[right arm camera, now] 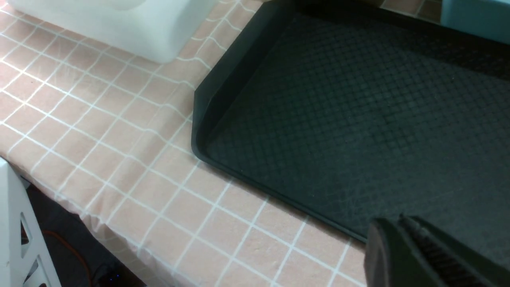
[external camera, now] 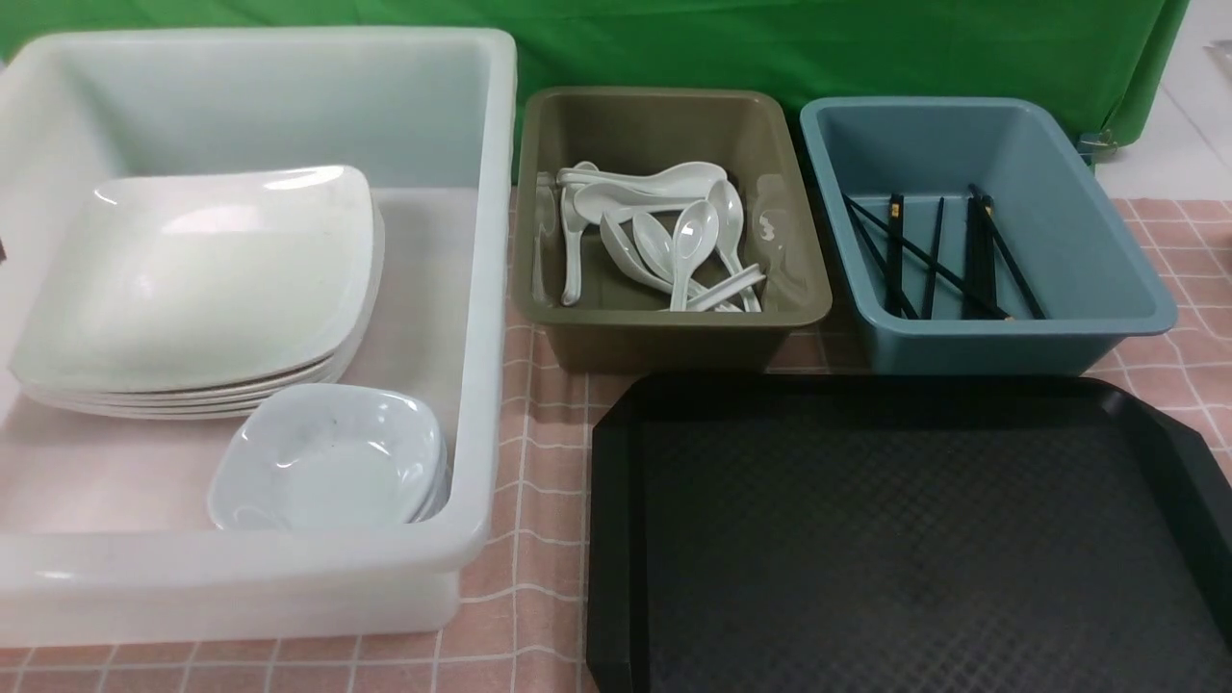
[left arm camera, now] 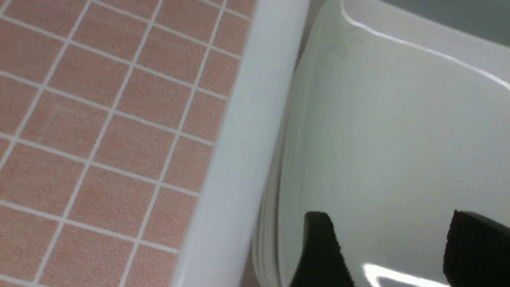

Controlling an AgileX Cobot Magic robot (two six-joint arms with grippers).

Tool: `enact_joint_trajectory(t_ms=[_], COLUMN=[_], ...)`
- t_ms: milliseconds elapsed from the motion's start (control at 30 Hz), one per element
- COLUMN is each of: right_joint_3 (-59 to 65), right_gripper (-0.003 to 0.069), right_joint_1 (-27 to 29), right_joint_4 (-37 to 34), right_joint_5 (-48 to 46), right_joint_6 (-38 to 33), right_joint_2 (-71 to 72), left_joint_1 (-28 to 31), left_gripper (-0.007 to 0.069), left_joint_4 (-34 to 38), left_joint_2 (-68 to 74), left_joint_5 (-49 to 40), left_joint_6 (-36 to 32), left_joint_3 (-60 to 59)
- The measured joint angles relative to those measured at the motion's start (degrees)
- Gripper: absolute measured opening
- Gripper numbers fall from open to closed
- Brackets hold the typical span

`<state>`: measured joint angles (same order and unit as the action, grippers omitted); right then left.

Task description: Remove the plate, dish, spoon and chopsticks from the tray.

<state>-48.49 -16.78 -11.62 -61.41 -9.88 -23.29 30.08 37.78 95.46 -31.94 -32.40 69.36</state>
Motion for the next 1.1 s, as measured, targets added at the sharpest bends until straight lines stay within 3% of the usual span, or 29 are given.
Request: enact_joint_trajectory(t_ms=[67,233,333,400,667,767,800,867,900,1100], right_joint_3=[0.0,0.0,0.0,-0.2,2.8,9.5,14.9,17.9,22.6,30.2], right_gripper=[0.0081,0.0081,0.0058,0.0030,0.0030,0.0030,0.0030,0.0030,0.0030,0.0032], right_joint_1=[0.0,0.0,0.0,0.0,0.0,0.0,0.0,0.0,0.0,0.0], right_joint_4=[0.1,3.0,5.6,6.0,6.3,6.3,6.3,6.3,6.1,6.0], right_joint_5=[-0.4,-3.5,-3.5,-3.5,-2.1,10.5,20.3,27.4,35.9,45.2], right_joint_6=[0.1,0.4,1.6,2.1,3.2,3.4,3.4,3.4,3.4,3.4], right_joint_2=[0.0,0.0,0.1,0.5,7.1,12.8,16.0,17.3,18.6,19.0], left_joint_1=[0.0,-1.1,-3.5,-5.5,-15.8,-19.2,-20.8,-21.4,-22.2,-22.9], left_gripper=[0.0349,0.0084,0.0009,-0.0002,-0.0006,-0.0006,-0.0006,-0.0005,-0.0004,-0.0004], left_joint_4=[0.8,3.4,2.8,1.8,-2.7,-3.0,-3.1,-3.2,-3.3,-3.3], left_joint_2=[-1.6,-4.1,-5.6,-6.6,-10.8,-11.5,-11.7,-11.7,-11.7,-11.8], left_joint_5=[-2.2,-14.4,-20.7,-23.0,-27.7,-27.7,-27.7,-27.7,-27.8,-27.9], left_joint_6=[0.6,1.1,1.9,2.8,6.0,6.0,6.0,6.0,6.0,6.0], left_joint_3=[0.7,4.2,5.2,5.2,5.2,5.2,5.2,5.2,5.2,5.2])
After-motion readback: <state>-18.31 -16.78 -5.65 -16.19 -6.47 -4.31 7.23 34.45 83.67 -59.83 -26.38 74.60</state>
